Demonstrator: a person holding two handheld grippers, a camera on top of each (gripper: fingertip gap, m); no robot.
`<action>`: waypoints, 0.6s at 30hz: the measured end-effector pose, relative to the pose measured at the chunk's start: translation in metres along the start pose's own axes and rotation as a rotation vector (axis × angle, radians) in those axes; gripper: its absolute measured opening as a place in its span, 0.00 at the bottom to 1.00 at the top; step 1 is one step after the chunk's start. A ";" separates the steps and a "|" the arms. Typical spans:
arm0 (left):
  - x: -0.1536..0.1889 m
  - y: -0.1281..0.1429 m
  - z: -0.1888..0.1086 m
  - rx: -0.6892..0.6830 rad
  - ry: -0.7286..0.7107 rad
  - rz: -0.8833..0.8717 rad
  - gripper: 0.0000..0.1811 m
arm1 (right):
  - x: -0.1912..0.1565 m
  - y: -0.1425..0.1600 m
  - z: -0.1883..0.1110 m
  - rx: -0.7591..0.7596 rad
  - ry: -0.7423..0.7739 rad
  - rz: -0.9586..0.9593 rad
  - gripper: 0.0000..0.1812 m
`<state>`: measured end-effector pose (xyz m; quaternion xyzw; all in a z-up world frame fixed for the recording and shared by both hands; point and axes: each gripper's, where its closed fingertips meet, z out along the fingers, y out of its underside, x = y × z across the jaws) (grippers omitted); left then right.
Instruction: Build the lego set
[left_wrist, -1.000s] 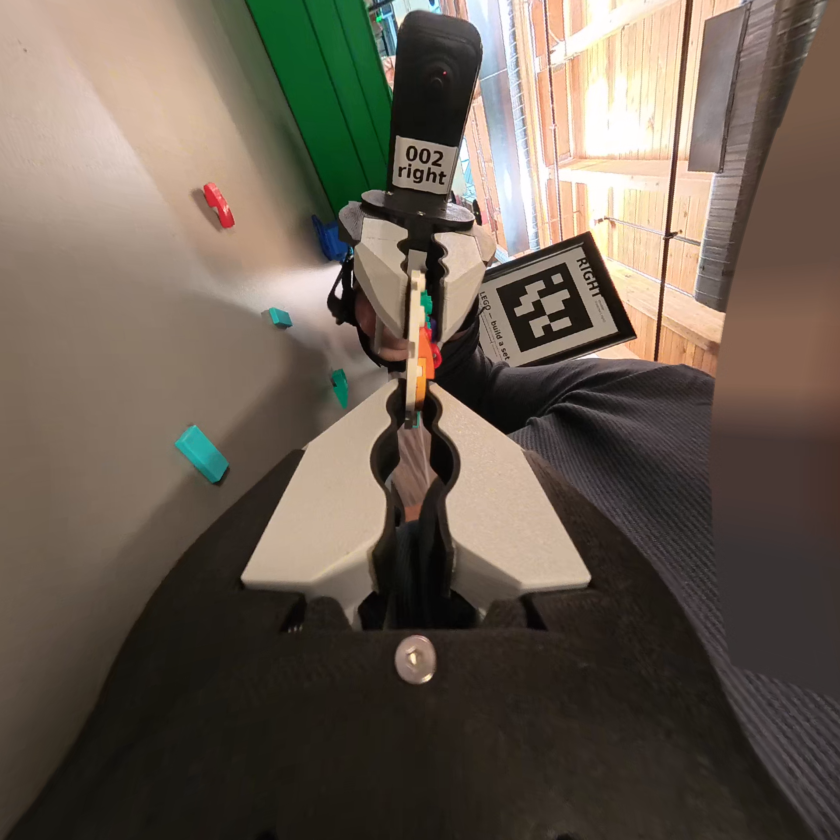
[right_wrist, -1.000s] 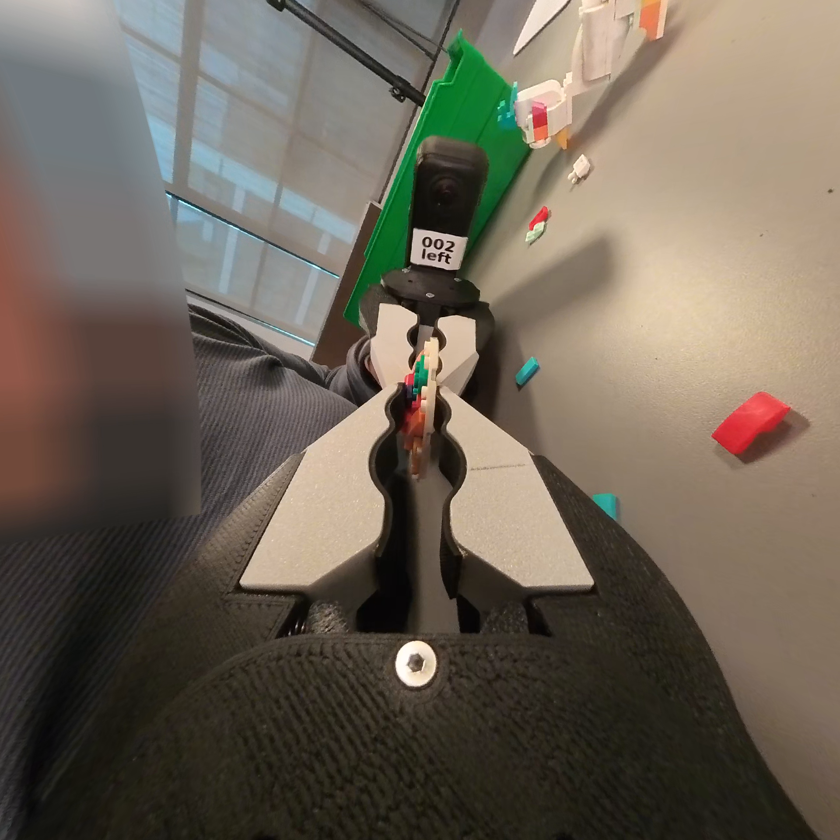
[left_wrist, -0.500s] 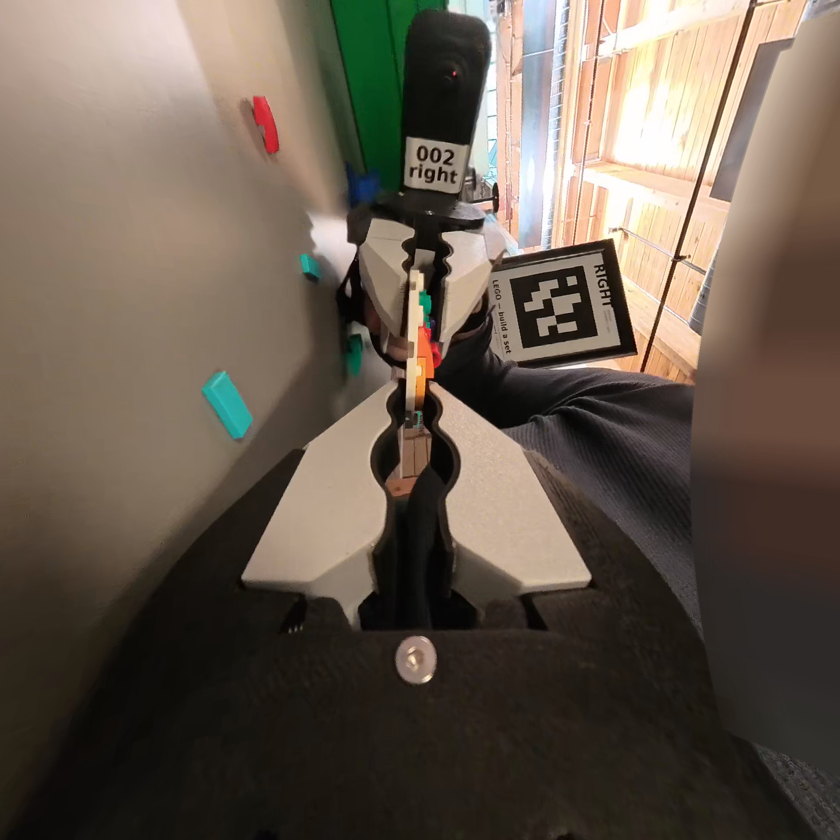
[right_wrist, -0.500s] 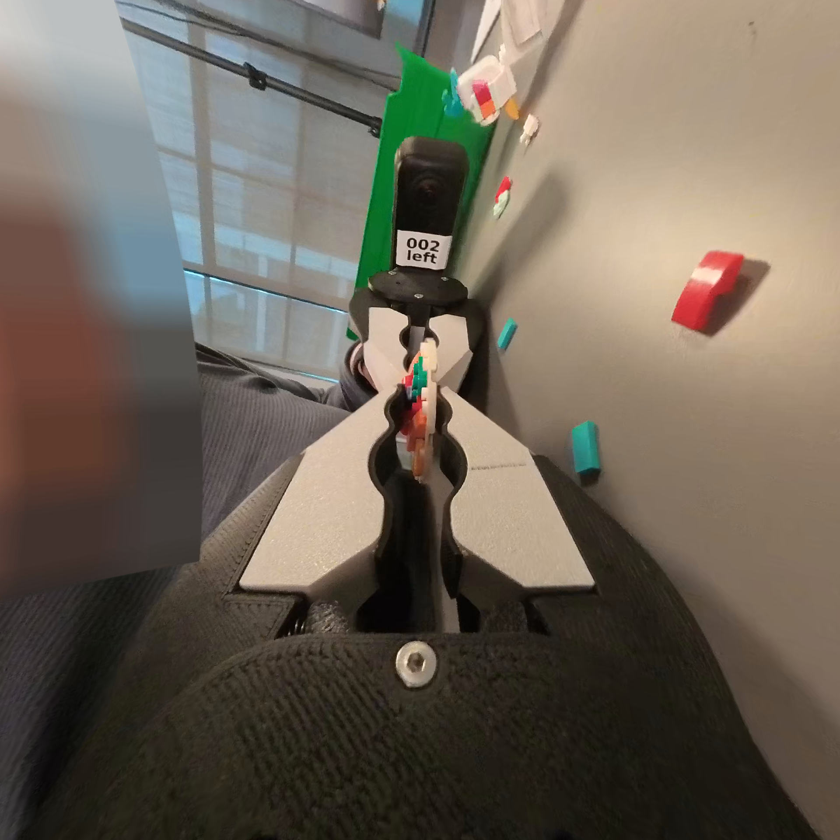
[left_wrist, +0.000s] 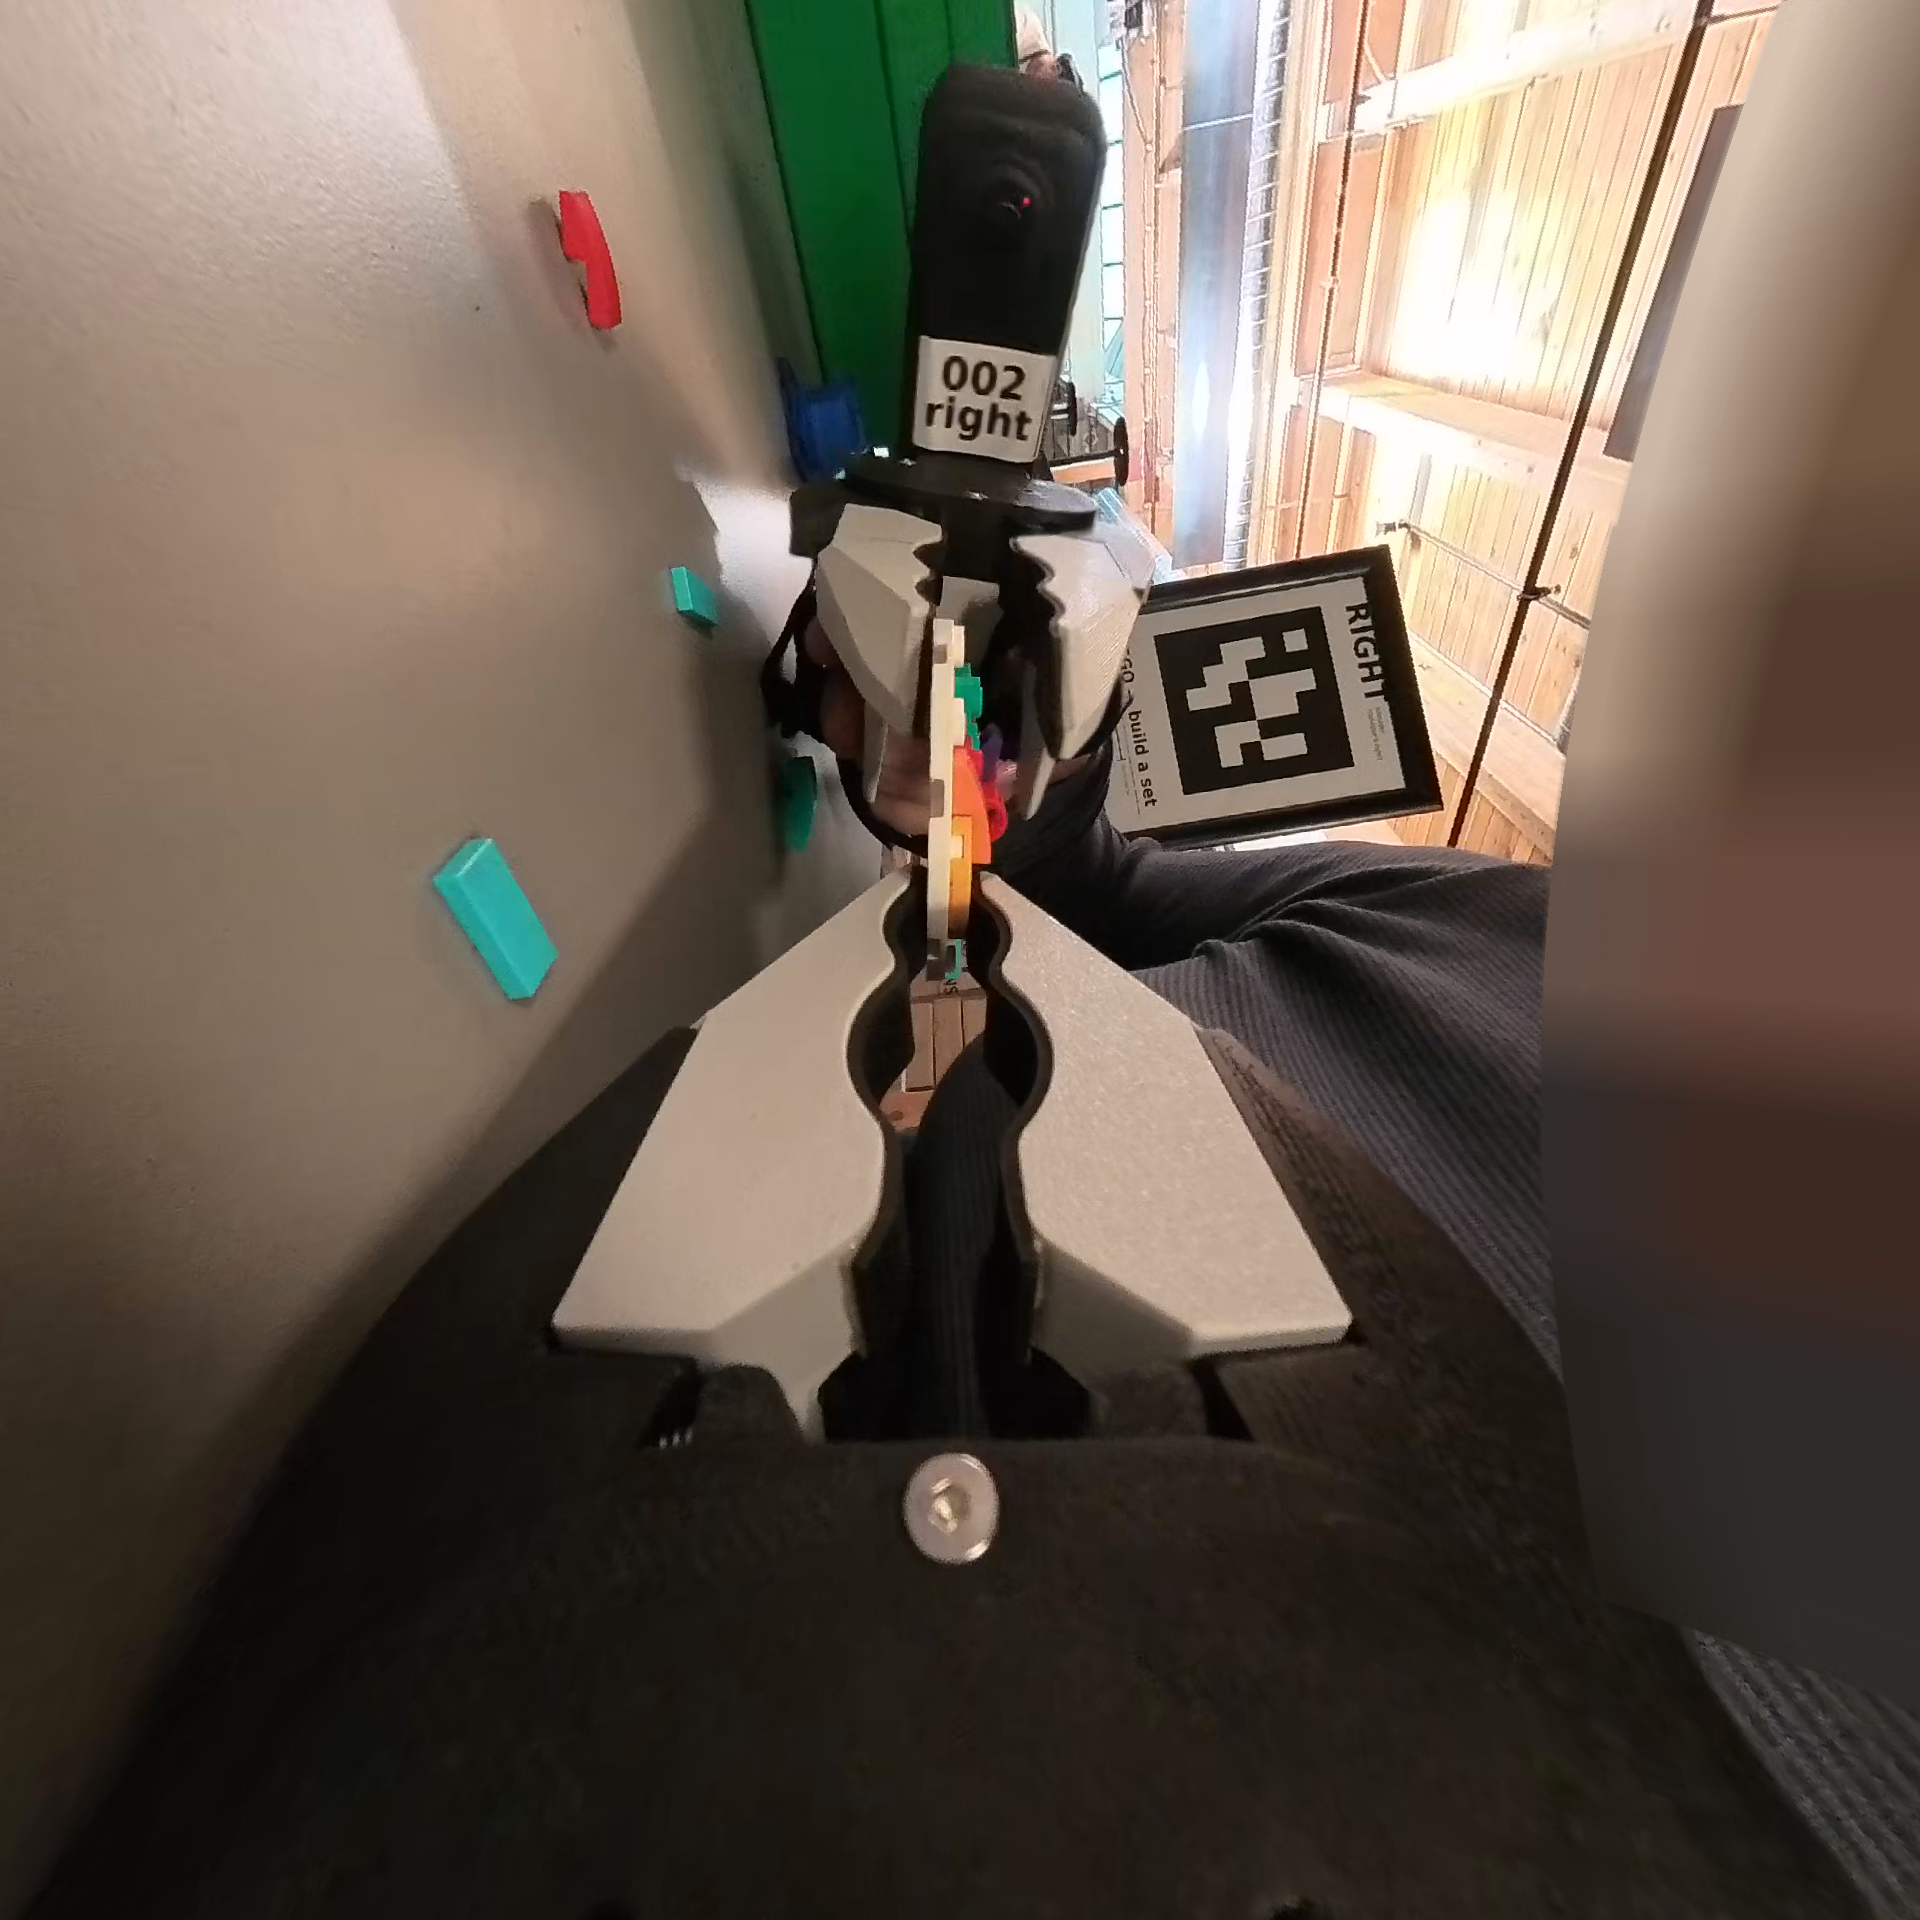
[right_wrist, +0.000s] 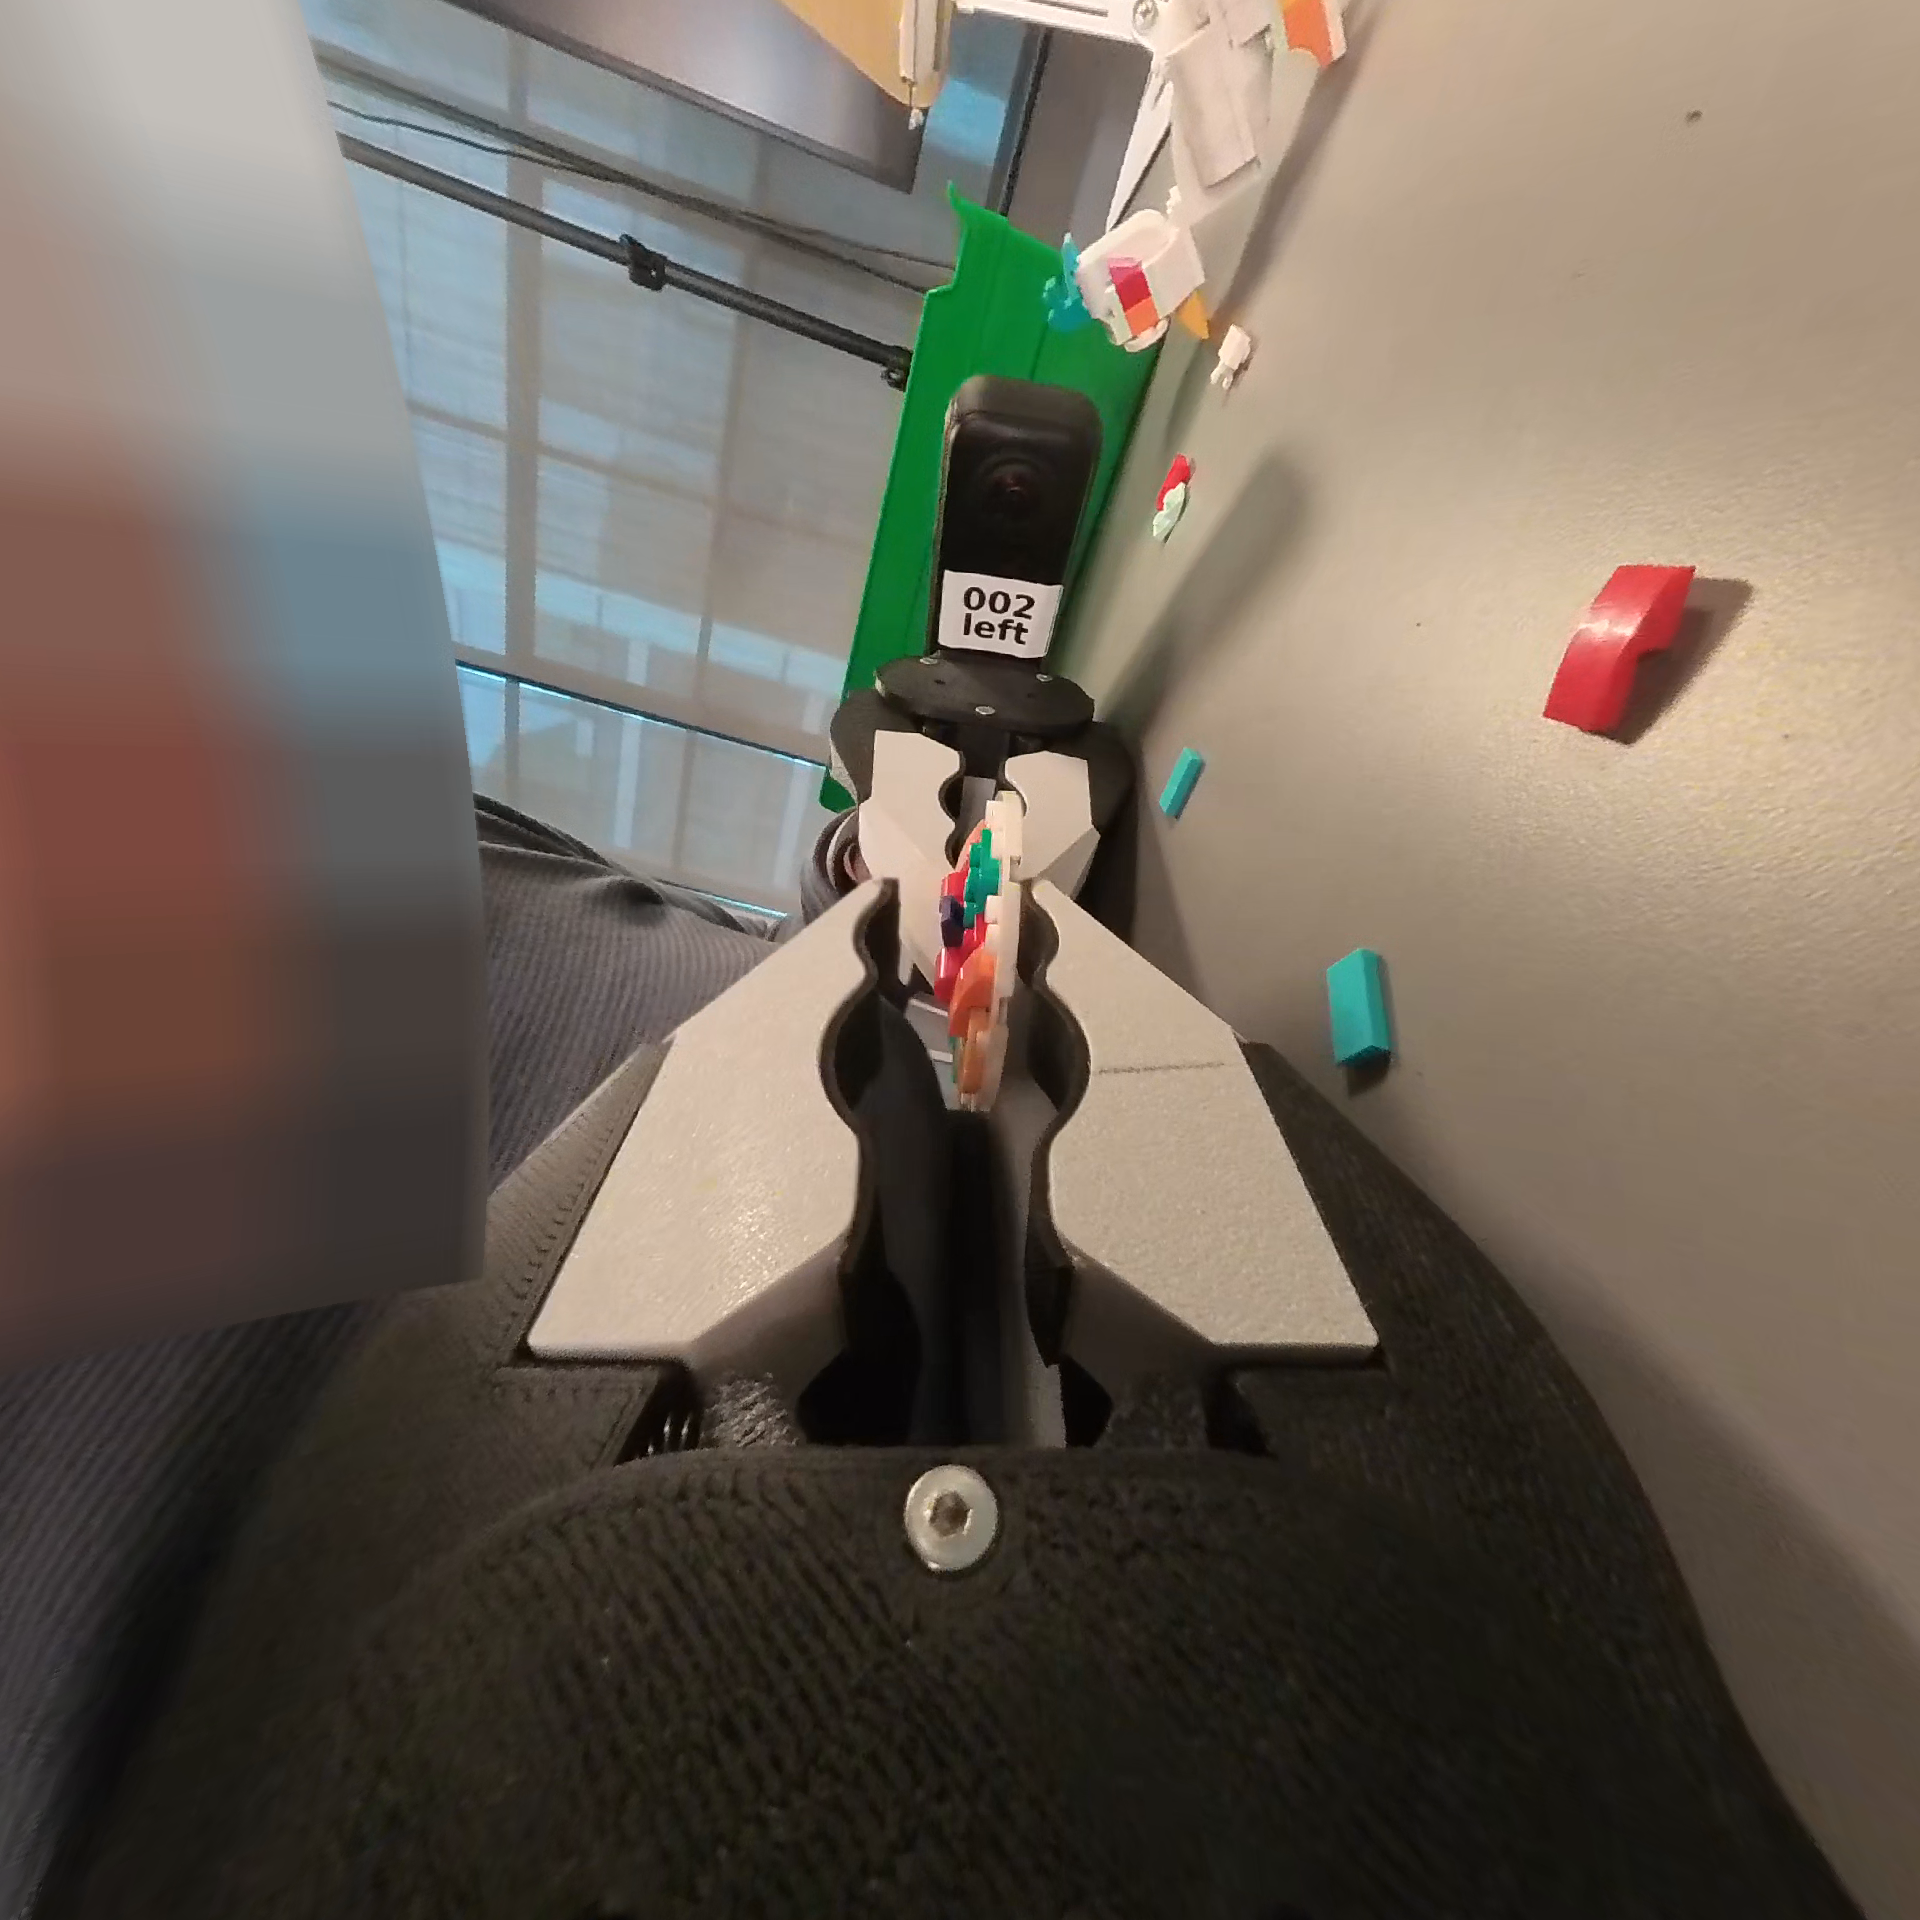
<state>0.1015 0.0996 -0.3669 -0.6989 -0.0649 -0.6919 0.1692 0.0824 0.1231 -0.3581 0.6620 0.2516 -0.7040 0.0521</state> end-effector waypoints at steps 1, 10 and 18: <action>0.000 0.000 0.000 0.000 0.001 0.001 0.03 | 0.000 0.000 0.000 -0.001 0.003 -0.004 0.11; 0.001 -0.001 0.000 0.008 0.007 0.000 0.03 | 0.001 0.008 0.002 -0.044 0.027 -0.055 0.11; 0.001 -0.002 -0.001 0.013 0.008 0.003 0.03 | 0.003 0.007 0.003 -0.040 0.027 -0.051 0.07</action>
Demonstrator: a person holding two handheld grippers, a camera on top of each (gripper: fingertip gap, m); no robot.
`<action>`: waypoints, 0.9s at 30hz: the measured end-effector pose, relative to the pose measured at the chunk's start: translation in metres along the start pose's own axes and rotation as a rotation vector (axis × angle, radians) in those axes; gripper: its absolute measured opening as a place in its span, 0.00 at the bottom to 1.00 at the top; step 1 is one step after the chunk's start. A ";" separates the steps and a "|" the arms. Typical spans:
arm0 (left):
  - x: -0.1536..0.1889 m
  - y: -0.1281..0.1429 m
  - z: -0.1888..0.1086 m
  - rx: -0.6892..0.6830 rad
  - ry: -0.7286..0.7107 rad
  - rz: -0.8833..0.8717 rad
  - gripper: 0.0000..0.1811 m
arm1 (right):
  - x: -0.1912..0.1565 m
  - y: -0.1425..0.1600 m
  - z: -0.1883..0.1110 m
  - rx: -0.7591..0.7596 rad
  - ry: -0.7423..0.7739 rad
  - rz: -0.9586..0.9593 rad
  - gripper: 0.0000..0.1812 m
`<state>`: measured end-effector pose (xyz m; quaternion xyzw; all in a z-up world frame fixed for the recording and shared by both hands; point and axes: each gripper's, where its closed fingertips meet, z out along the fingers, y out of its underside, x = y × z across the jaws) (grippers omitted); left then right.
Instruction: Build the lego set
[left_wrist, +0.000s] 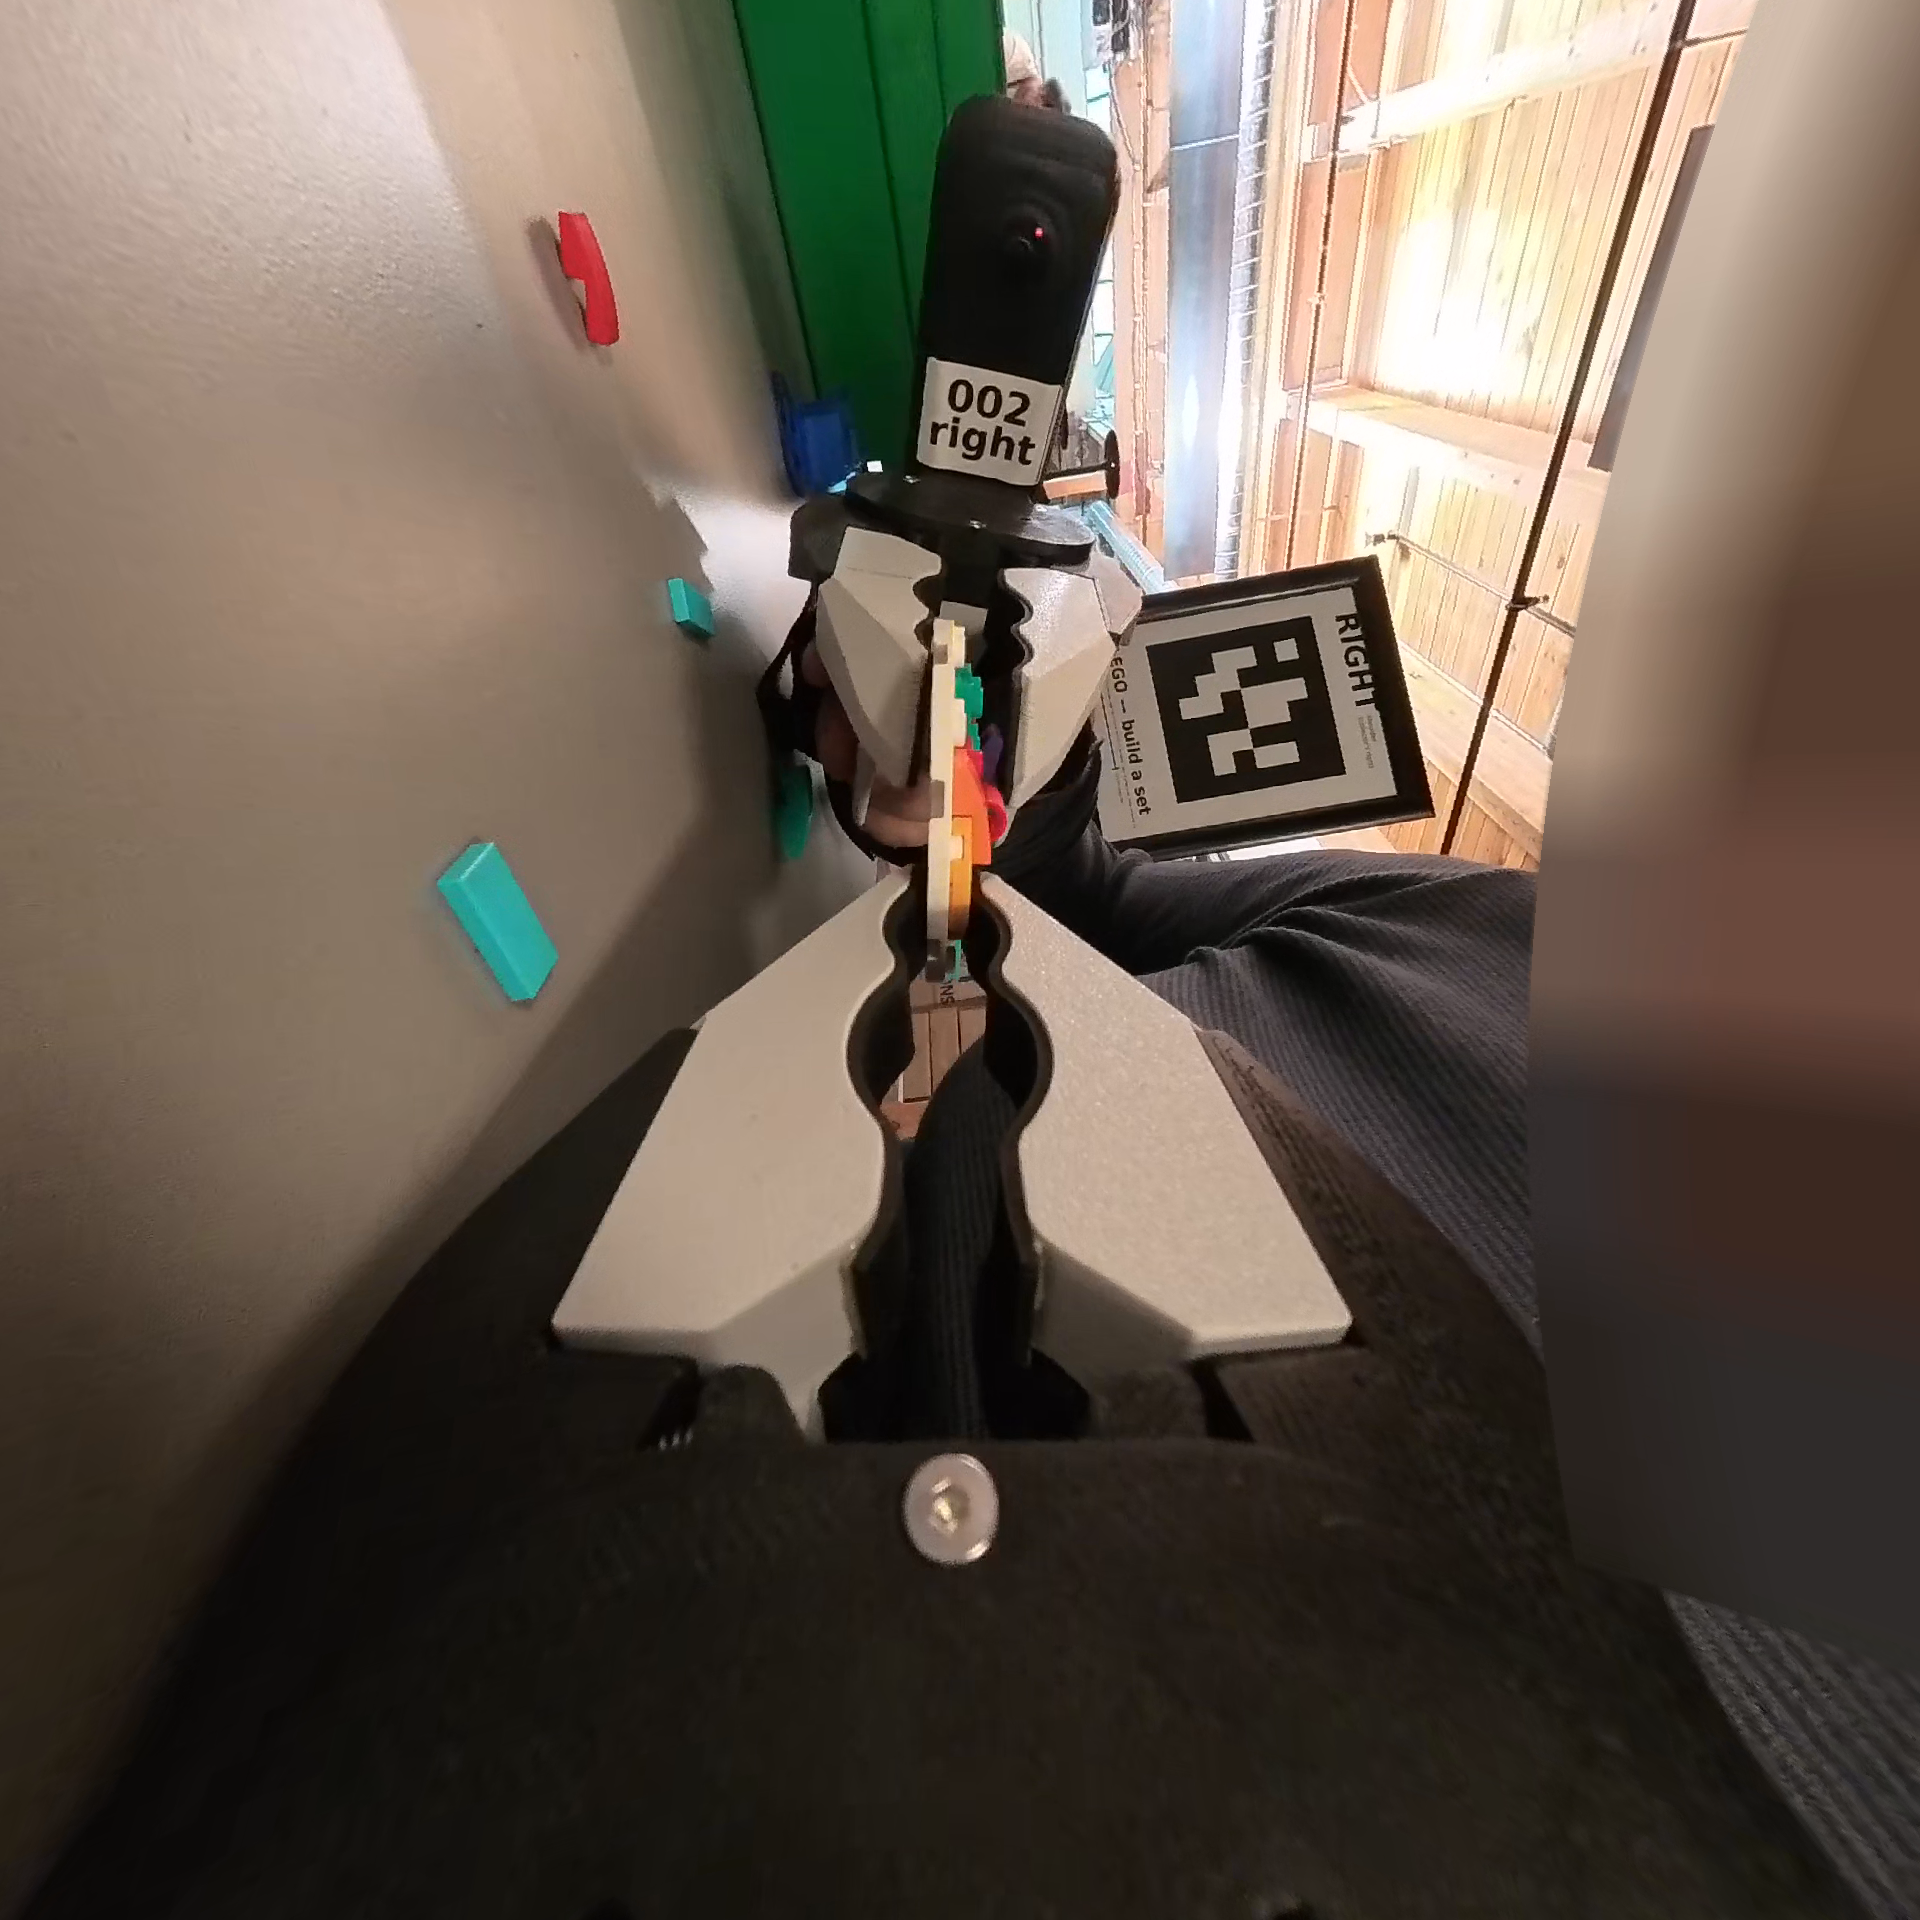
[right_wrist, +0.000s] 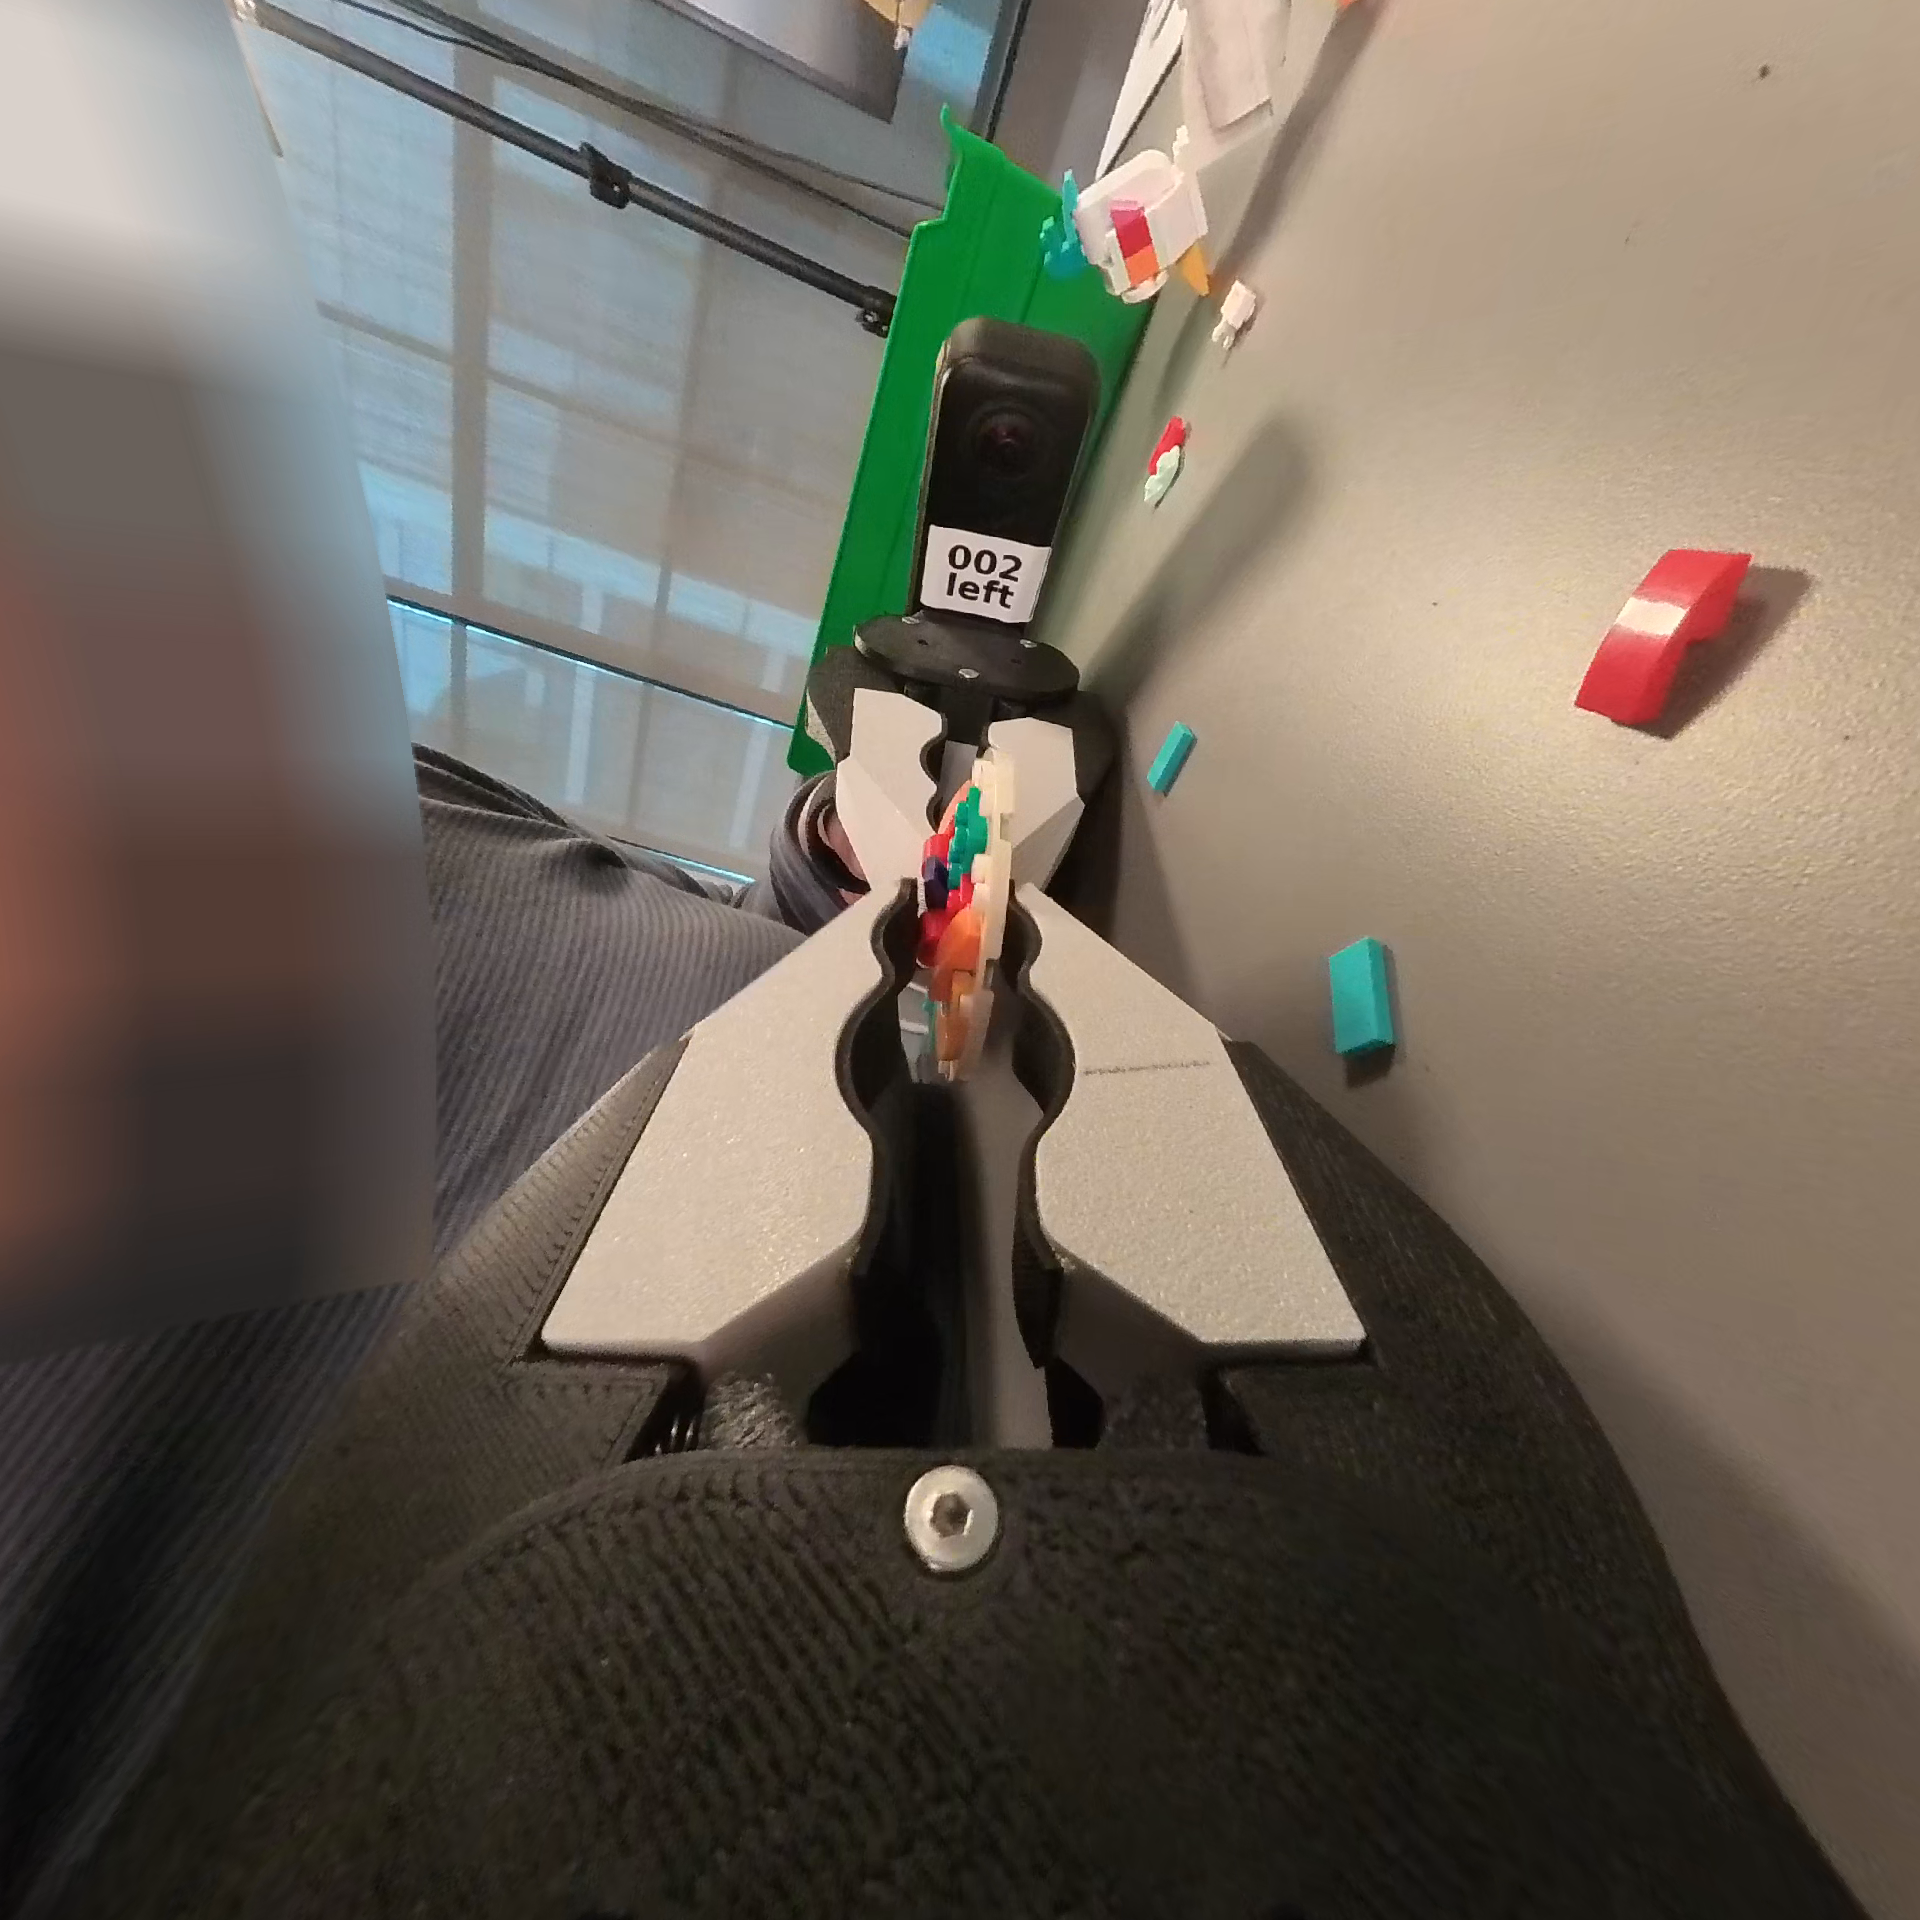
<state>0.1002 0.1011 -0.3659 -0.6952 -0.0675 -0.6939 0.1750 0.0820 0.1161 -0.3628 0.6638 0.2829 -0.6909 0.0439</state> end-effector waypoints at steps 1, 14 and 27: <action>0.000 0.000 0.000 0.001 0.000 0.001 0.03 | 0.000 0.000 0.000 0.004 -0.003 0.004 0.07; 0.003 0.001 0.001 0.006 -0.018 0.087 0.03 | -0.004 -0.003 0.000 0.068 -0.062 0.079 0.05; 0.003 0.001 0.001 0.003 -0.001 0.056 0.03 | -0.006 -0.003 -0.001 0.060 -0.060 0.021 0.06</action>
